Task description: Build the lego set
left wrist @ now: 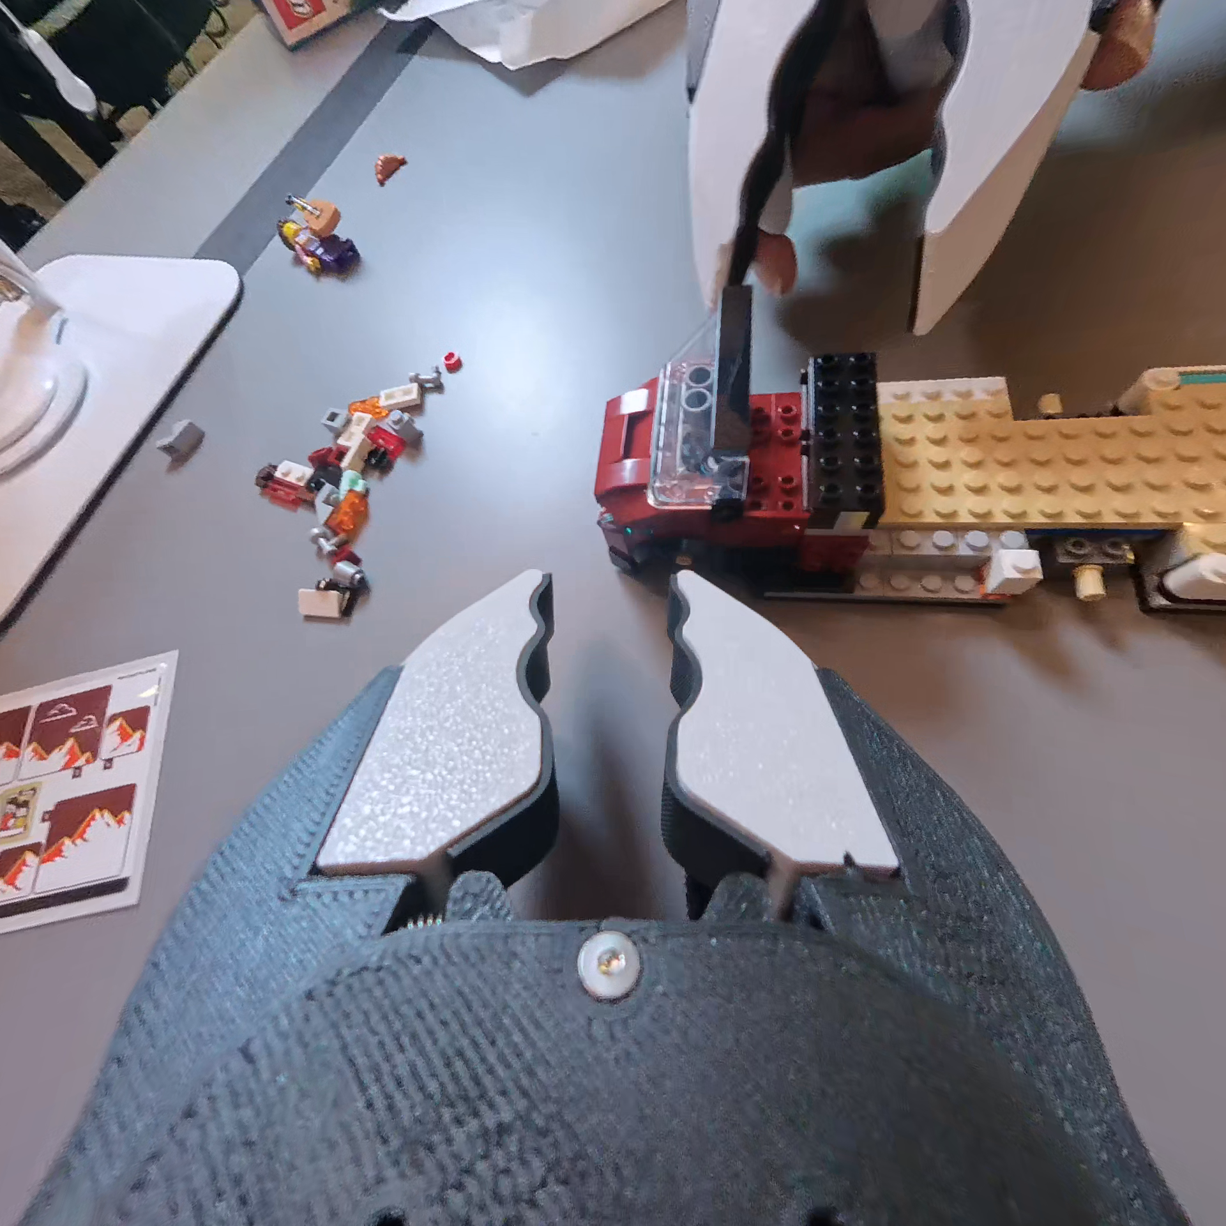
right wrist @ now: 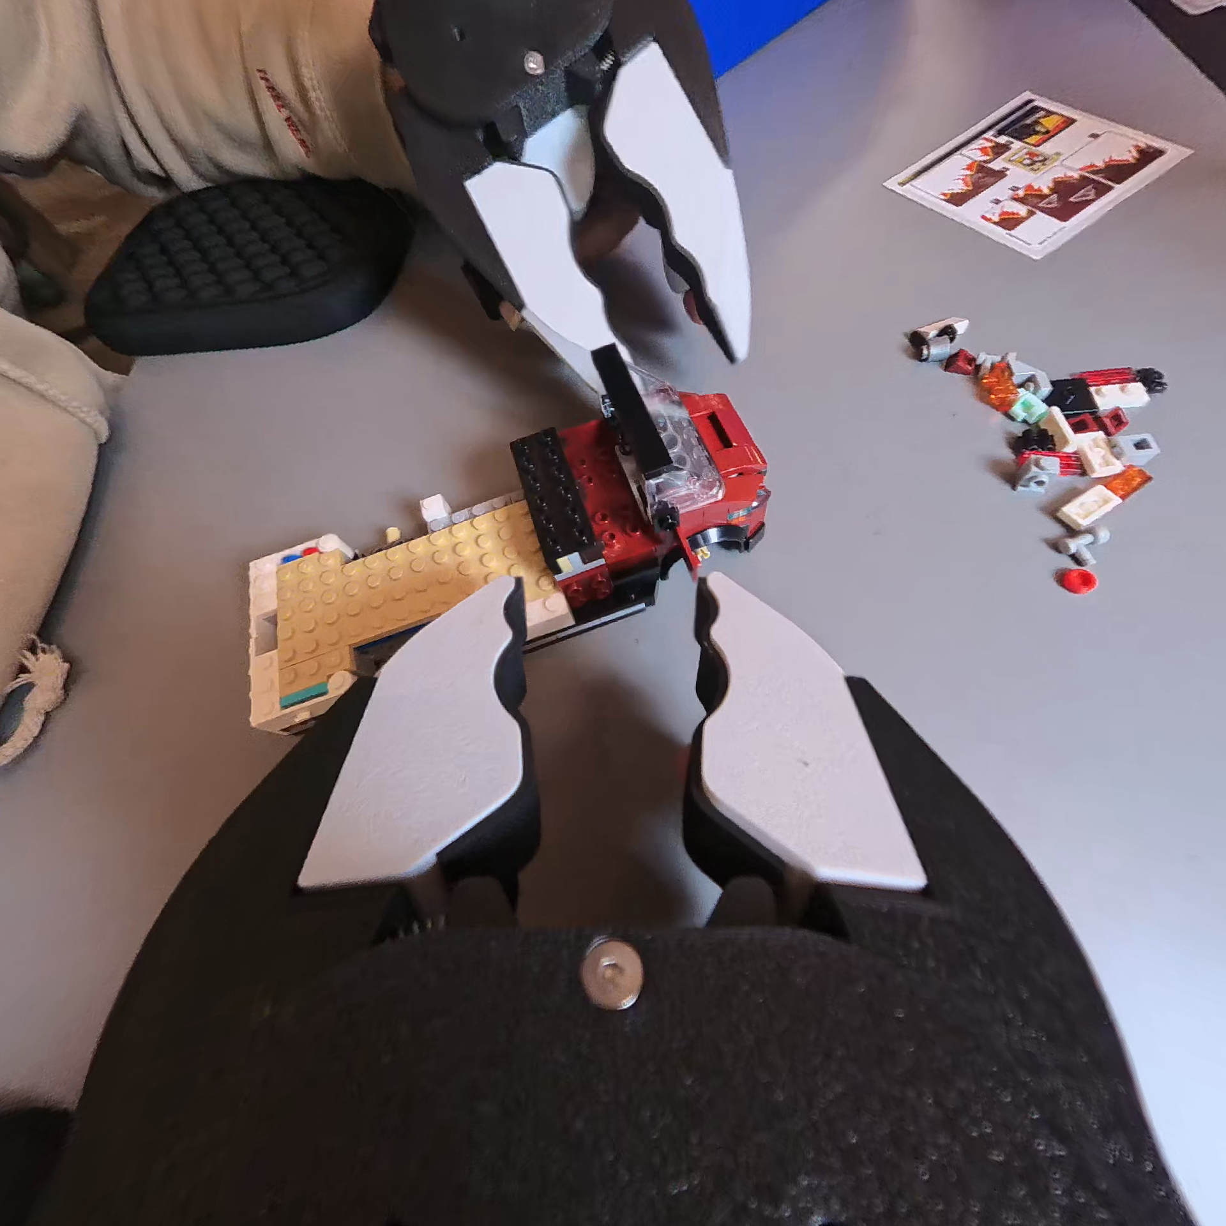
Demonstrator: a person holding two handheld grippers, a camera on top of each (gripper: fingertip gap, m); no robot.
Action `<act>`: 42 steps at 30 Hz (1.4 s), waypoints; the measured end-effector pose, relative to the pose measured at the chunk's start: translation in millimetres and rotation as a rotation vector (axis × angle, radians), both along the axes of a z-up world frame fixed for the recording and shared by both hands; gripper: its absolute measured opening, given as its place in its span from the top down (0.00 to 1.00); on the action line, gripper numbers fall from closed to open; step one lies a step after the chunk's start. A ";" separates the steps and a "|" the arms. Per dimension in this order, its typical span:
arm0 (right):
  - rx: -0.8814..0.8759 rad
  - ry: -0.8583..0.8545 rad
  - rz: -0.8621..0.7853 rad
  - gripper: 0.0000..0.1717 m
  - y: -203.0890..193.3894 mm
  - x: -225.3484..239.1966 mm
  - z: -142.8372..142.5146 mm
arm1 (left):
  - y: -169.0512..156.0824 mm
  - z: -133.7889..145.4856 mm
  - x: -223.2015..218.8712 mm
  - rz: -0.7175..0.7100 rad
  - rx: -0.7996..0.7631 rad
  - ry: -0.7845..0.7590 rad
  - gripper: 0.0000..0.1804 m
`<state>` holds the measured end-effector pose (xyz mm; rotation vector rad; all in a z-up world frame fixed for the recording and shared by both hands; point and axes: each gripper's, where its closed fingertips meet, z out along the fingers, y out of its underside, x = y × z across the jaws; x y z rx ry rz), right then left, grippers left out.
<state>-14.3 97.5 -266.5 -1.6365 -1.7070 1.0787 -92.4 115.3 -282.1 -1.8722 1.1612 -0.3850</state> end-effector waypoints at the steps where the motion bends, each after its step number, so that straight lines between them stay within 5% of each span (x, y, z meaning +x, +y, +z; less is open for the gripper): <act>1: 0.010 -0.004 -0.018 0.68 1.7 1.0 0.0 | -6.4 0.4 0.5 -0.008 -0.038 -0.015 0.82; 5: 0.025 0.004 -0.043 0.62 1.6 -2.8 -0.2 | -40.8 3.8 19.5 -0.071 -0.280 -0.170 0.73; 9: 0.021 -0.052 -0.071 0.63 -4.1 -5.0 -7.5 | -38.8 -5.3 40.4 -0.082 -0.275 -0.131 0.62; 17: -0.006 -0.041 -0.568 0.66 2.8 32.3 -7.0 | -19.5 2.2 75.6 -0.096 -0.207 -0.121 0.64; 24: 0.089 -0.047 -0.795 0.63 -2.7 55.8 -5.3 | -11.8 2.3 101.6 -0.145 -0.215 -0.072 0.65; 42: 0.114 -0.027 -0.772 0.56 -3.7 50.8 -7.8 | -2.9 1.1 110.1 -0.054 -0.151 -0.105 0.68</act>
